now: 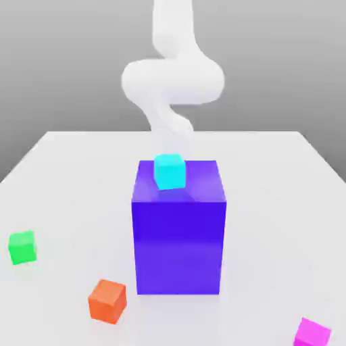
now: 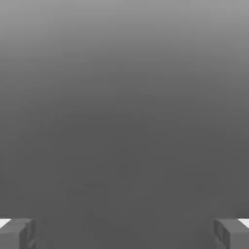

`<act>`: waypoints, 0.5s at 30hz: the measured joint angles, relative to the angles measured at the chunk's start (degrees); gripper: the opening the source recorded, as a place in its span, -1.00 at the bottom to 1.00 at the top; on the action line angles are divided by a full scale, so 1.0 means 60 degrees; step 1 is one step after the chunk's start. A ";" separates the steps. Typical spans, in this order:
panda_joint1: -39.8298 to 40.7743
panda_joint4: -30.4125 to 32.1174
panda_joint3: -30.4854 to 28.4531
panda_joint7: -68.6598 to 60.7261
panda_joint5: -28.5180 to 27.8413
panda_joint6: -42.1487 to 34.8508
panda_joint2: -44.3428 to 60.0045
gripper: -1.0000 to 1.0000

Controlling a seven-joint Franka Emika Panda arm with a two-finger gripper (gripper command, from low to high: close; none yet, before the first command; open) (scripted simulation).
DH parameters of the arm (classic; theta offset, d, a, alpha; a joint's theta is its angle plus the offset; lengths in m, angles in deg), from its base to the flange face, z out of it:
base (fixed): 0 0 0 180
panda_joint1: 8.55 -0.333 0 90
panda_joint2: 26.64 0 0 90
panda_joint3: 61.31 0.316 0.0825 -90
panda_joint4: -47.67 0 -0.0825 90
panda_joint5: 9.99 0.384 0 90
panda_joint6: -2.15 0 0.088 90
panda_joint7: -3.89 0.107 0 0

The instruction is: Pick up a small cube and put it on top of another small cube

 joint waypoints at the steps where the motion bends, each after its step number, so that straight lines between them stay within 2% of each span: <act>1: -0.0111 -0.0028 0.0020 -0.0177 -0.0011 0.0099 0.0376 0.00; 15: -0.1325 -0.0399 0.0496 -0.2458 -0.0147 0.1375 0.5251 0.00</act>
